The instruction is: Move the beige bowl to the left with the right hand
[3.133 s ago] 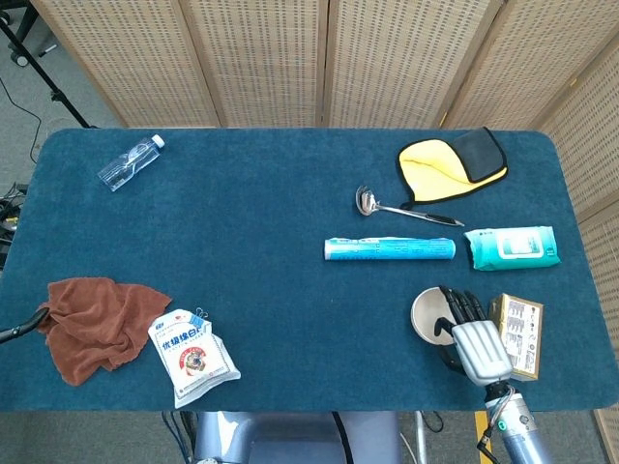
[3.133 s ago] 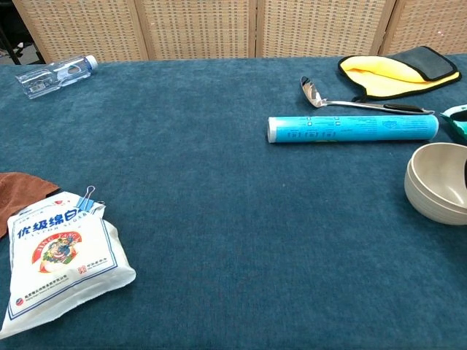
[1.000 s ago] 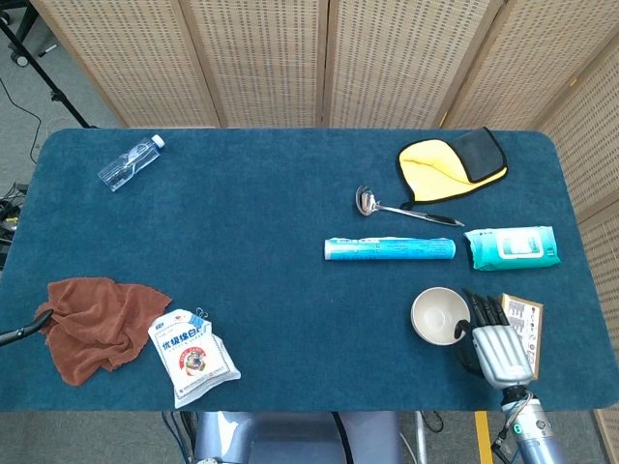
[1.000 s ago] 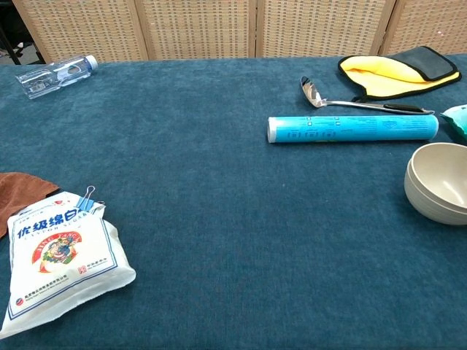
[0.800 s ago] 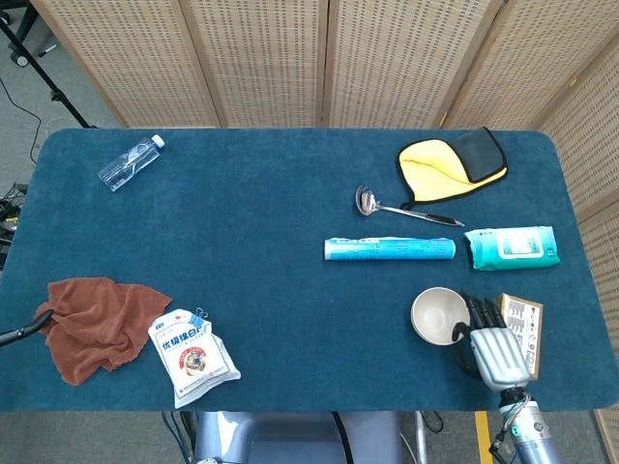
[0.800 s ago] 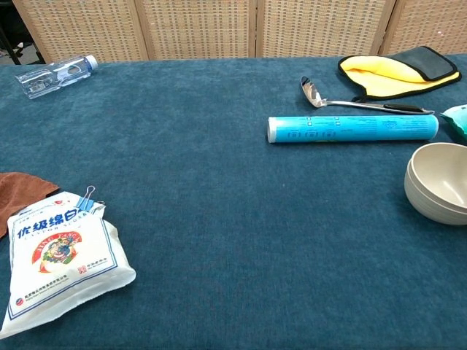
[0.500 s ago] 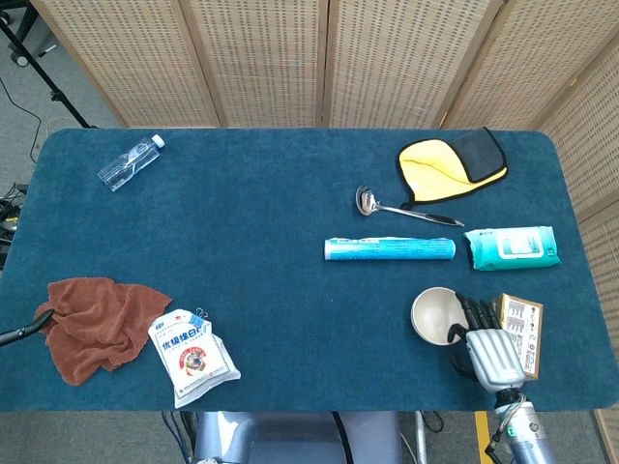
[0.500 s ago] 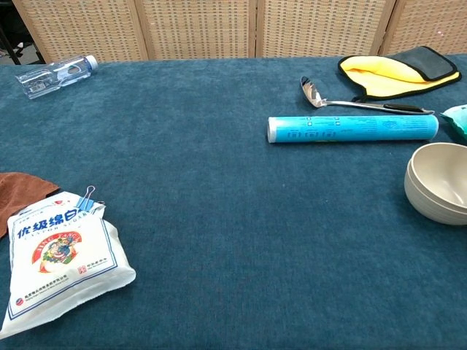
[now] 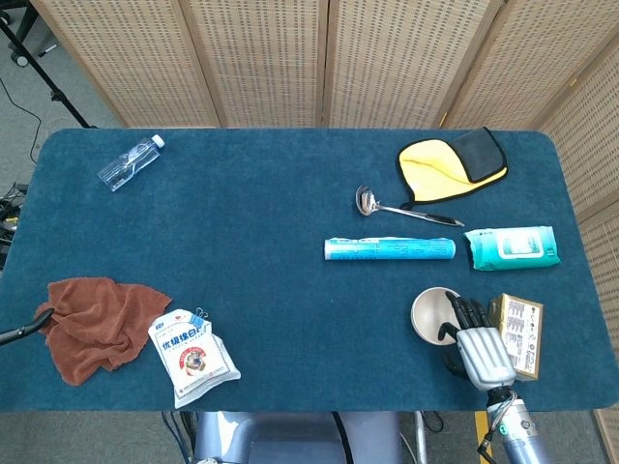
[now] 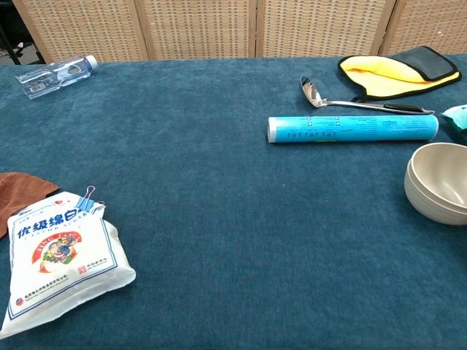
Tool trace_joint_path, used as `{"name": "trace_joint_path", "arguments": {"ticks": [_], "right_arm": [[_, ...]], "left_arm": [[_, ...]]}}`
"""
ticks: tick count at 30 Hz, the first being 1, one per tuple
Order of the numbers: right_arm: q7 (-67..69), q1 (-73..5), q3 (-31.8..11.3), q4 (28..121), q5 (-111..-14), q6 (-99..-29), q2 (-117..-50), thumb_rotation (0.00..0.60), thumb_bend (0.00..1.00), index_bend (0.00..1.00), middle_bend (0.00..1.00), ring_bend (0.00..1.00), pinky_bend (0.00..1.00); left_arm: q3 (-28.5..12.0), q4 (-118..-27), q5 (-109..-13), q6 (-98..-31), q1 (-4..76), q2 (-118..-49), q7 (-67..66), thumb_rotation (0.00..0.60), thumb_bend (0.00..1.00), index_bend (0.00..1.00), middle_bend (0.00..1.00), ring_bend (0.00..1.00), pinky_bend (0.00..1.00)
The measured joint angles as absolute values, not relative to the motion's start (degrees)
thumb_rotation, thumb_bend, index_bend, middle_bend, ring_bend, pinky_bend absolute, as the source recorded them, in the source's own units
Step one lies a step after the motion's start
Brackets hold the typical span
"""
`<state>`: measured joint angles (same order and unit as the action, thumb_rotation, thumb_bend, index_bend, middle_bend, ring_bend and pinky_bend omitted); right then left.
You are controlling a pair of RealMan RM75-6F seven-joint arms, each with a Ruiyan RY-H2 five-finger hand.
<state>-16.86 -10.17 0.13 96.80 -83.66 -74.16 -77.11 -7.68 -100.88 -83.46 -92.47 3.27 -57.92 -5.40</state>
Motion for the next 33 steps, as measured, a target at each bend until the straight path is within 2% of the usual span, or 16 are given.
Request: {"name": "trace_joint_path", "arguments": {"ticks": [33], "right_arm": [[-16.4,-11.6,-0.6,94.6,-82.0,-72.2,-79.8,0.6,0.41,0.46,0.0,0.0,0.0]], "left_arm": [[-7.5,-100.2,-83.9,-92.0,3.6,-58.1,-4.7,0.199,0.0,0.0,0.0,0.0,0.0]]}}
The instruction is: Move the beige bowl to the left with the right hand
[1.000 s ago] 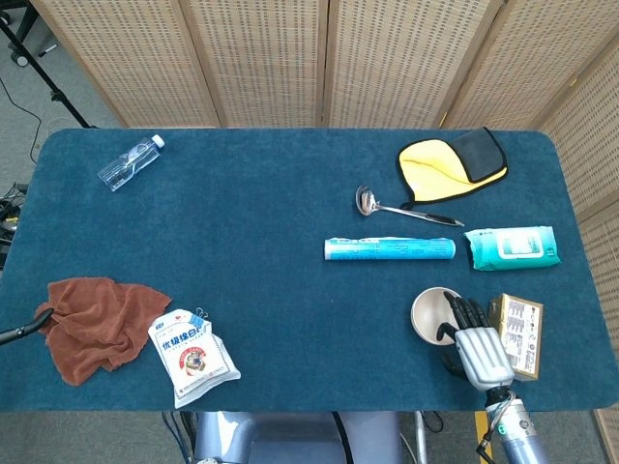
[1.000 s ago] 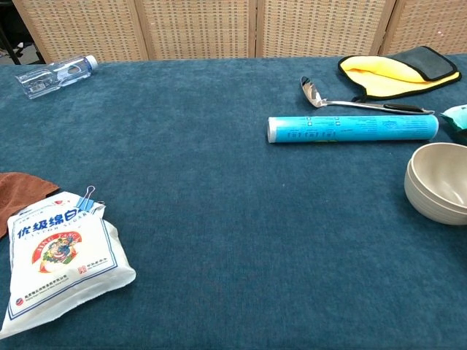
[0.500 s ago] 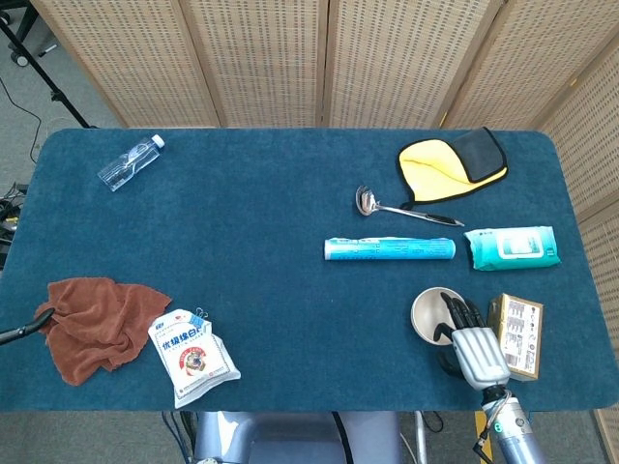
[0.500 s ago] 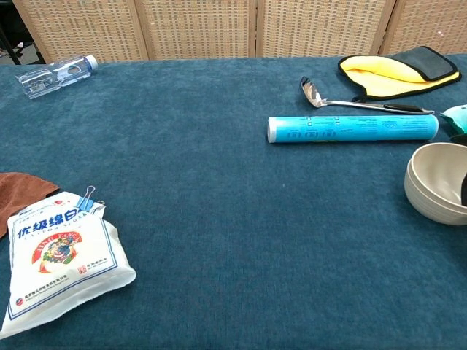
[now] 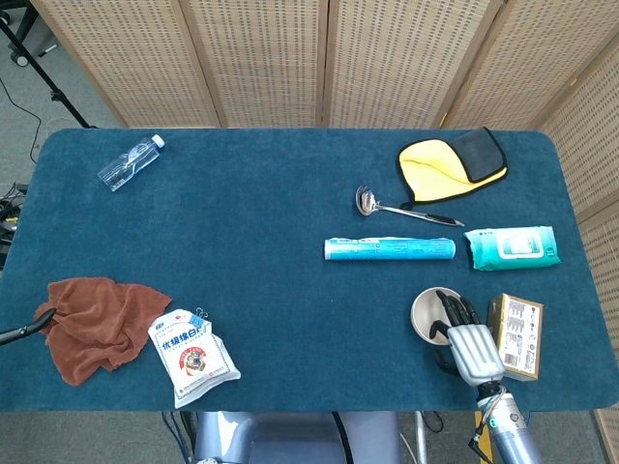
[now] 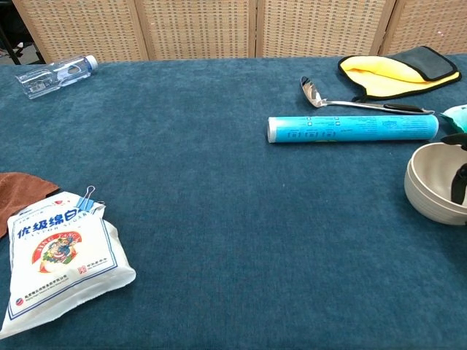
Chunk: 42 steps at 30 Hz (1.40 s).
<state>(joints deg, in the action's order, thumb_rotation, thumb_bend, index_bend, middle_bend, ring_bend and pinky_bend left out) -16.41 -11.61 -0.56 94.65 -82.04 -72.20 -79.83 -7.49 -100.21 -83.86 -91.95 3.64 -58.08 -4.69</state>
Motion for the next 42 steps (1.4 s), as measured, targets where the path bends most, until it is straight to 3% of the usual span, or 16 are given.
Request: {"name": "trace_joint_path", "arguments": {"ticks": [16,23,42], "right_arm": [[-17.2,-11.7,-0.7,95.5,-81.0,-72.3,-79.6,0.6,0.44,0.46,0.0,0.0,0.0],[-17.4,-11.8,-0.8,95.7,-80.4,-72.1,-79.6,0.6,0.52,0.46,0.0,0.0,0.0],[-17.6,-11.9,-0.8,95.9,-79.8,-72.3,-79.4,0.6,0.52,0.49,0.0,0.0,0.0]], "left_arm": [[-7.2,-100.7,-84.3,-91.8,3.7,-58.1,-4.7,0.198,0.0,0.0,0.0,0.0,0.0],[-7.1,-100.8,-84.4,-91.8,3.7,-58.1,-4.6,0.199,0.0,0.0,0.0,0.0,0.0],[-6.9,-101.2,-84.6,-91.7,3.7,-58.1,-4.7,0.199,0.0,0.0,0.0,0.0,0.0]]}}
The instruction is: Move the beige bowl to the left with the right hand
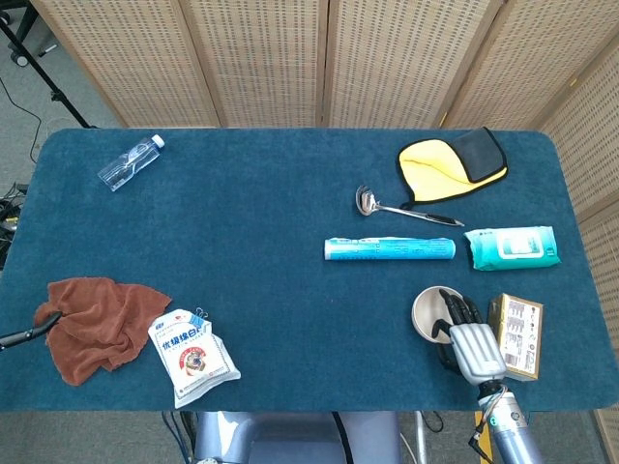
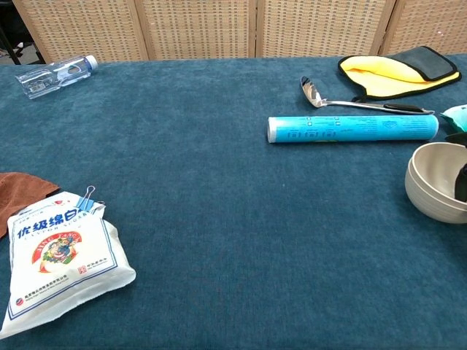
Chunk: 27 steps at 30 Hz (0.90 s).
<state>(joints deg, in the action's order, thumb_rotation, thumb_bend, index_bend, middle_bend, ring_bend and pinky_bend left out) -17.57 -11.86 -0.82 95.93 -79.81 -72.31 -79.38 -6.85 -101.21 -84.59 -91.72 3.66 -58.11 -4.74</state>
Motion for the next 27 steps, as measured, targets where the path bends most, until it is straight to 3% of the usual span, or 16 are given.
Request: {"name": "trace_joint_path", "arguments": {"ticks": [27], "right_arm": [[-18.2,-11.8,-0.8,96.1,-79.0,-72.5,-79.4,0.6,0.47,0.54,0.0,0.0,0.0]], "left_arm": [[-6.8,-101.3,-84.7,-91.9,3.6,-58.2,-5.0,0.198,0.0,0.0,0.0,0.0,0.0]]}}
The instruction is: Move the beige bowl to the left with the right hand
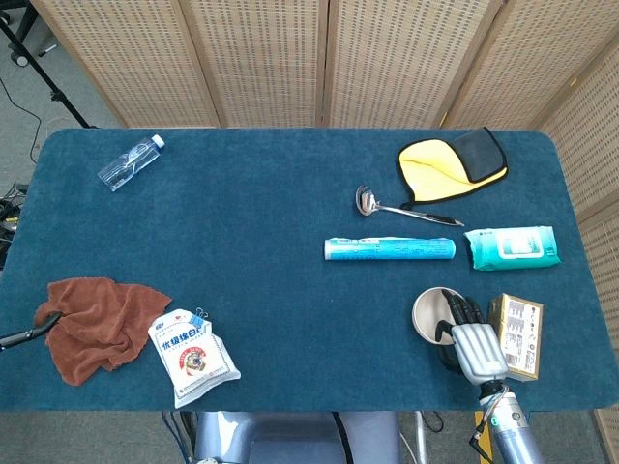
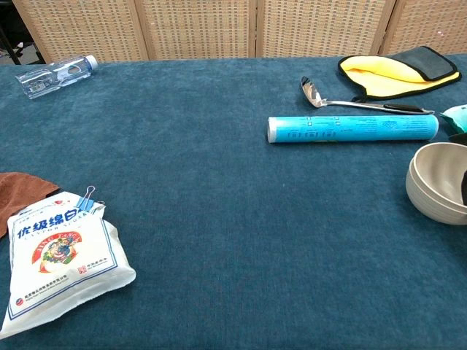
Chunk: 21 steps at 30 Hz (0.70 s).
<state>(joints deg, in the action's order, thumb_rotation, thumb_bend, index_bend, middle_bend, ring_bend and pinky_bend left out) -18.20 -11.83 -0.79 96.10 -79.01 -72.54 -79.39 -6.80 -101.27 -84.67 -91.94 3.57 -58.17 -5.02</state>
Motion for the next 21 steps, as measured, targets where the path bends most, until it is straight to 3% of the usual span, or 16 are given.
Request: {"name": "trace_joint_path", "arguments": {"ticks": [21], "right_arm": [[-20.1,-12.2,-2.1,98.2,-79.5,-74.3,-78.3,0.6,0.44,0.55,0.0,0.0,0.0]], "left_arm": [[-6.9,-101.4,-84.6,-92.2,3.5,-58.2,-5.1,0.196,0.0,0.0,0.0,0.0,0.0]]}}
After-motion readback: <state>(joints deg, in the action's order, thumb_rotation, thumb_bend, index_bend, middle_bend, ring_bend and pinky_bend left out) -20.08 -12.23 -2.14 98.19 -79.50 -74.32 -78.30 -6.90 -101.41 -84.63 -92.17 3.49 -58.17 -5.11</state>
